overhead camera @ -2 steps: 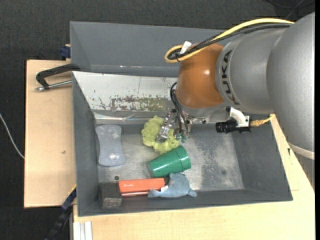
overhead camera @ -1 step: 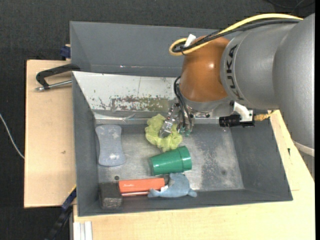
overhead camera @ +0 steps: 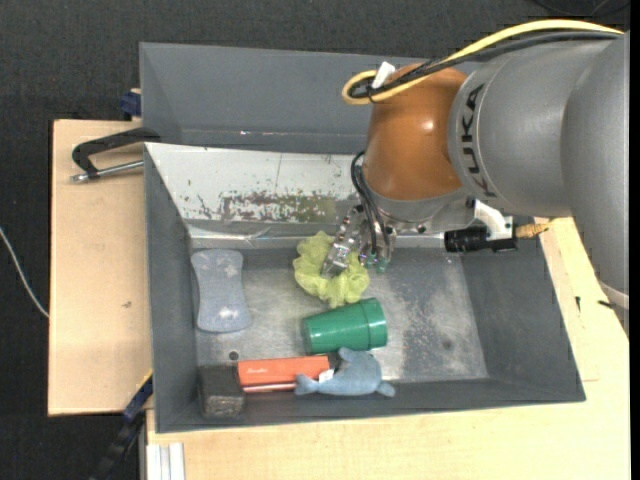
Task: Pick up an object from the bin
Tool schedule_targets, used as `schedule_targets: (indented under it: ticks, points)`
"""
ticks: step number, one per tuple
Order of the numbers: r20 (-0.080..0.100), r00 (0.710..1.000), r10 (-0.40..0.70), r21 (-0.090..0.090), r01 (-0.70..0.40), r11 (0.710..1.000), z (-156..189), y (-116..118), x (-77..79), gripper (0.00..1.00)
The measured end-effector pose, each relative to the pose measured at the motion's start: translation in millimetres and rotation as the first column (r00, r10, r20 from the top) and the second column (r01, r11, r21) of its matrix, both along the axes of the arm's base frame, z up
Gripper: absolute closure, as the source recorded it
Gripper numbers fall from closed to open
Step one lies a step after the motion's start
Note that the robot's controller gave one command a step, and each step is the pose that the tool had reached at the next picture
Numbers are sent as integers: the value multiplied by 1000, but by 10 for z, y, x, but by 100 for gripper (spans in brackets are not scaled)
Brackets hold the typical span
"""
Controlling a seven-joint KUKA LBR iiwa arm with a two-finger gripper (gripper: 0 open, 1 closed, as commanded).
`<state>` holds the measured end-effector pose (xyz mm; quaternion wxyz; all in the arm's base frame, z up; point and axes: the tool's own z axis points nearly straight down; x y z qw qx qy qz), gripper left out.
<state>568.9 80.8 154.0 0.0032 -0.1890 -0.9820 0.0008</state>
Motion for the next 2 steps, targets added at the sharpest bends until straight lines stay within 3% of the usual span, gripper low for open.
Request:
schedule_targets:
  ticks: [1,2]
  points:
    - [16,1000,4,3,-4,1000,447,-2,73,100]
    - [11,1000,13,2,-13,1000,583,15,-32,100]
